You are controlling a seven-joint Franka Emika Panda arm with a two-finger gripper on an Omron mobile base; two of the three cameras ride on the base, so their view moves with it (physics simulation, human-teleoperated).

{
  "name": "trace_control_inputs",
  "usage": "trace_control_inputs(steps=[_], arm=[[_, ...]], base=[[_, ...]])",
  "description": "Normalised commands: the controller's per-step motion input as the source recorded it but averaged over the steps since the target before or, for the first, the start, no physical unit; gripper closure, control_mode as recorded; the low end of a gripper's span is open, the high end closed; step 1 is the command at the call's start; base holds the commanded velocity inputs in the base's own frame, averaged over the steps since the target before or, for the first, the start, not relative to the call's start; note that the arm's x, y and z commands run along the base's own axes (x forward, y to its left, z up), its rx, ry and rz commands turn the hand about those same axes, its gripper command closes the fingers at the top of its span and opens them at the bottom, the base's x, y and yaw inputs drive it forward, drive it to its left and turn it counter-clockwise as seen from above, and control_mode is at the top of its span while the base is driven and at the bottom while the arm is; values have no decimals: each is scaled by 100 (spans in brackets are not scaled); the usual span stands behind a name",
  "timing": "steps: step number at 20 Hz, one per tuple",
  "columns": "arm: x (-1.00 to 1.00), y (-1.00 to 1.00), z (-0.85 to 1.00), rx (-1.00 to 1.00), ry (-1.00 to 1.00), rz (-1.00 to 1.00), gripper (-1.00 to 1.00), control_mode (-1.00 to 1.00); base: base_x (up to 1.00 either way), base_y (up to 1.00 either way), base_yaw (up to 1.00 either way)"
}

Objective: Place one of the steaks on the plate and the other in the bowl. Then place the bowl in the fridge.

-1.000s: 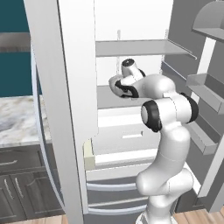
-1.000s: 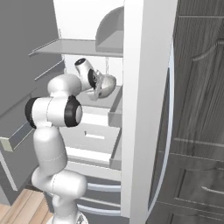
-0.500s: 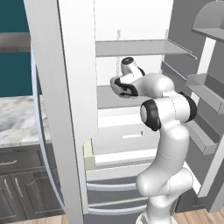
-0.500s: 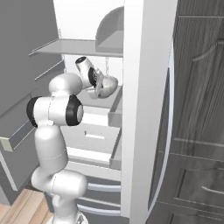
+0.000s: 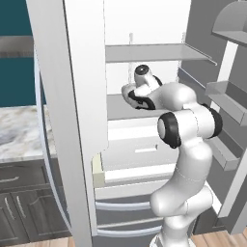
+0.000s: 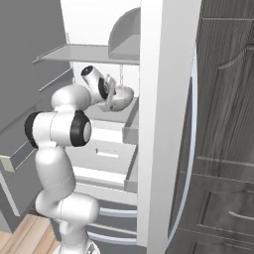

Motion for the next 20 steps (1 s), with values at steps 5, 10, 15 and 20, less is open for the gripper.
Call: trace_control_inputs(steps=[5,10,15,20], arm=[[-53,-5,32,1,-11,4,-100,-100],[-72,-2,33,3,-2,1,-100,-100],[-96,0,17,0,-1,5,-100,-100],[-100,-4,34,4,1,5,-100,-100]], base=[[0,0,0],[0,0,0],[0,0,0],[0,0,0]])
